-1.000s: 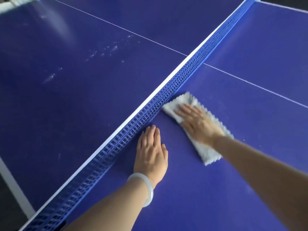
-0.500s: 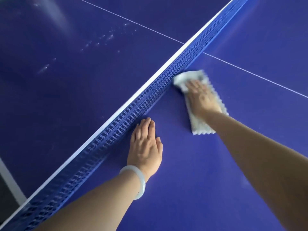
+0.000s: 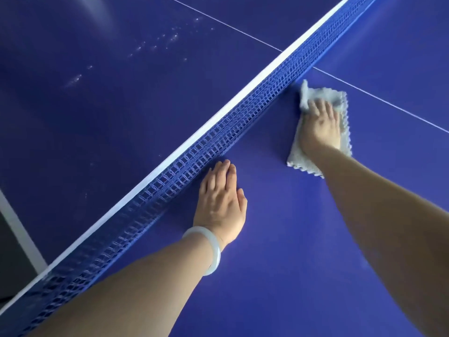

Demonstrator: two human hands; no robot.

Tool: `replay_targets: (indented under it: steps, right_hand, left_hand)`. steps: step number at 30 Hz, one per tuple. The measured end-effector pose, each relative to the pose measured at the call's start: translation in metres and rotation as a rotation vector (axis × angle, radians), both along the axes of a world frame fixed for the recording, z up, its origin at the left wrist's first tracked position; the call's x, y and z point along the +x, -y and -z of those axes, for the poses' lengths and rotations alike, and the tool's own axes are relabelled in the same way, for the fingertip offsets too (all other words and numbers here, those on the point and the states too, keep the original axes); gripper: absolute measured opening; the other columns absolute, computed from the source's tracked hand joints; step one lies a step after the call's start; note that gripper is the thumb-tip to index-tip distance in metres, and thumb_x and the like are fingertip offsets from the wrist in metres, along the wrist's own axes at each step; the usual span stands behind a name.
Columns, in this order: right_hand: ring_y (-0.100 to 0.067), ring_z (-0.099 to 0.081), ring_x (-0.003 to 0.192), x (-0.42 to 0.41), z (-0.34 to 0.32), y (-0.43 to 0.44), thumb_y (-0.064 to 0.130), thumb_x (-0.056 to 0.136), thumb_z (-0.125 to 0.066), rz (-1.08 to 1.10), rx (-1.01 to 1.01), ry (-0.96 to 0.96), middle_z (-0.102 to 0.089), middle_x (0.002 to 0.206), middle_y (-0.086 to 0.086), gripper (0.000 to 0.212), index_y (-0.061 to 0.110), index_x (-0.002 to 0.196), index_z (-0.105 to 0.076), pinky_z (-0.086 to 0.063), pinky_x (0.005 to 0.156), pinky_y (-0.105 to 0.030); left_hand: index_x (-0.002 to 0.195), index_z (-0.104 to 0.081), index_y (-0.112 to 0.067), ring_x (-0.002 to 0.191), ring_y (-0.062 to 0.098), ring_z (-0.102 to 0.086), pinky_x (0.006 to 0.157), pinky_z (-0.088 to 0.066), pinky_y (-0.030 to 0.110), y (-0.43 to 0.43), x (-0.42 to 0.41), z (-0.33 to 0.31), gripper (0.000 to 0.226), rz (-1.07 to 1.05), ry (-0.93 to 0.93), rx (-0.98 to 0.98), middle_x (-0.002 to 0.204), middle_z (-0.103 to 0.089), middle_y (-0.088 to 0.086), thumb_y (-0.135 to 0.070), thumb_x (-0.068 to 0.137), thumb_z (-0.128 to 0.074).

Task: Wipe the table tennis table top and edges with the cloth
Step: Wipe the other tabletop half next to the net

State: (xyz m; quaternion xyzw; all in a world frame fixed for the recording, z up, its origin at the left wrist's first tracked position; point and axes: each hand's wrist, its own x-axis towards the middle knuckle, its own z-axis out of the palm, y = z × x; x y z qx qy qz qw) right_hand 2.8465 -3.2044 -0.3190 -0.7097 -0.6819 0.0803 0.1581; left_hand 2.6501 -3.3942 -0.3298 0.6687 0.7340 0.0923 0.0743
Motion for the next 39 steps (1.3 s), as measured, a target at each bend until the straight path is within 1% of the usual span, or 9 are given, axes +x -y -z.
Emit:
replay_targets:
  steps: [5, 8, 15, 19, 22, 27, 31, 35, 39]
  right_hand:
    - [-0.020, -0.010, 0.155, -0.069, 0.007, 0.100, 0.012, 0.103, -0.034, -0.271, 0.020, -0.115, -0.021, 0.165, -0.005, 0.053, 0.014, 0.156, -0.032, 0.001, 0.126, -0.035]
    - [-0.017, -0.012, 0.154, -0.034, 0.012, 0.146, 0.014, 0.104, -0.039, -0.418, -0.017, -0.059, -0.020, 0.164, -0.002, 0.053, 0.013, 0.156, -0.031, -0.005, 0.126, -0.036]
    - [-0.027, -0.013, 0.154, 0.075, 0.008, 0.135, 0.002, 0.103, -0.032, 0.239, -0.016, -0.092, -0.021, 0.164, -0.014, 0.053, 0.006, 0.156, -0.026, -0.004, 0.125, -0.038]
    - [-0.022, -0.014, 0.153, -0.008, 0.016, 0.197, 0.015, 0.100, -0.031, -0.225, 0.018, -0.095, -0.025, 0.162, -0.006, 0.054, 0.012, 0.154, -0.035, -0.007, 0.125, -0.040]
    - [-0.018, -0.015, 0.153, 0.015, 0.010, 0.181, 0.015, 0.103, -0.043, -0.514, -0.043, -0.041, -0.024, 0.163, 0.000, 0.051, 0.018, 0.153, -0.038, -0.006, 0.126, -0.036]
    - [-0.010, -0.005, 0.154, 0.066, 0.007, 0.130, 0.013, 0.107, -0.027, -0.086, -0.049, -0.088, -0.015, 0.166, 0.007, 0.051, 0.023, 0.157, -0.029, 0.000, 0.126, -0.029]
    - [-0.003, 0.001, 0.151, 0.061, 0.008, 0.130, 0.013, 0.107, -0.024, -0.102, -0.042, -0.089, -0.012, 0.166, 0.009, 0.052, 0.025, 0.158, -0.026, 0.002, 0.125, -0.027]
    - [-0.004, -0.004, 0.152, 0.067, 0.006, 0.128, 0.012, 0.107, -0.034, -0.170, -0.061, -0.099, -0.019, 0.164, 0.007, 0.049, 0.026, 0.154, -0.037, 0.000, 0.126, -0.029]
    - [-0.008, -0.009, 0.153, 0.071, 0.009, 0.124, 0.022, 0.107, -0.034, -0.273, -0.053, -0.086, -0.024, 0.163, 0.007, 0.046, 0.031, 0.151, -0.042, -0.004, 0.126, -0.035]
  left_hand:
    - [0.151, -0.032, -0.011, 0.147, 0.024, -0.024, 0.120, -0.018, 0.039, 0.000, 0.002, 0.000, 0.058, 0.010, -0.008, -0.020, 0.159, -0.028, 0.007, -0.030, 0.097, -0.036]
    - [0.151, -0.033, -0.012, 0.146, 0.025, -0.026, 0.120, -0.021, 0.040, 0.000, 0.001, 0.000, 0.057, 0.008, 0.002, -0.029, 0.159, -0.029, 0.007, -0.029, 0.096, -0.037]
    - [0.148, -0.038, -0.010, 0.143, 0.028, -0.032, 0.119, -0.025, 0.042, 0.001, 0.002, -0.001, 0.055, -0.005, -0.023, -0.012, 0.156, -0.034, 0.008, -0.029, 0.096, -0.042]
    - [0.144, -0.043, -0.006, 0.139, 0.032, -0.037, 0.116, -0.030, 0.045, 0.002, 0.003, -0.005, 0.054, 0.003, -0.019, 0.013, 0.152, -0.039, 0.013, -0.023, 0.094, -0.050]
    - [0.143, -0.044, -0.004, 0.137, 0.033, -0.040, 0.115, -0.032, 0.046, 0.002, 0.003, -0.008, 0.053, 0.008, -0.024, 0.020, 0.151, -0.041, 0.014, -0.021, 0.093, -0.052]
    - [0.141, -0.047, 0.002, 0.135, 0.037, -0.044, 0.111, -0.037, 0.049, 0.000, 0.004, -0.007, 0.053, 0.043, -0.079, 0.008, 0.146, -0.045, 0.019, -0.019, 0.092, -0.056]
    - [0.124, -0.058, 0.004, 0.116, 0.040, -0.055, 0.100, -0.046, 0.050, -0.019, 0.015, -0.011, 0.048, 0.134, -0.096, 0.039, 0.127, -0.055, 0.022, -0.009, 0.079, -0.069]
    - [0.148, -0.038, -0.005, 0.144, 0.032, -0.030, 0.121, -0.021, 0.043, -0.066, 0.057, -0.016, 0.054, 0.306, -0.030, 0.045, 0.155, -0.032, 0.014, -0.017, 0.097, -0.051]
    - [0.155, -0.025, -0.011, 0.150, 0.025, -0.016, 0.124, -0.010, 0.041, -0.090, 0.076, -0.003, 0.055, 0.170, -0.025, 0.004, 0.161, -0.022, 0.010, -0.027, 0.103, -0.032]
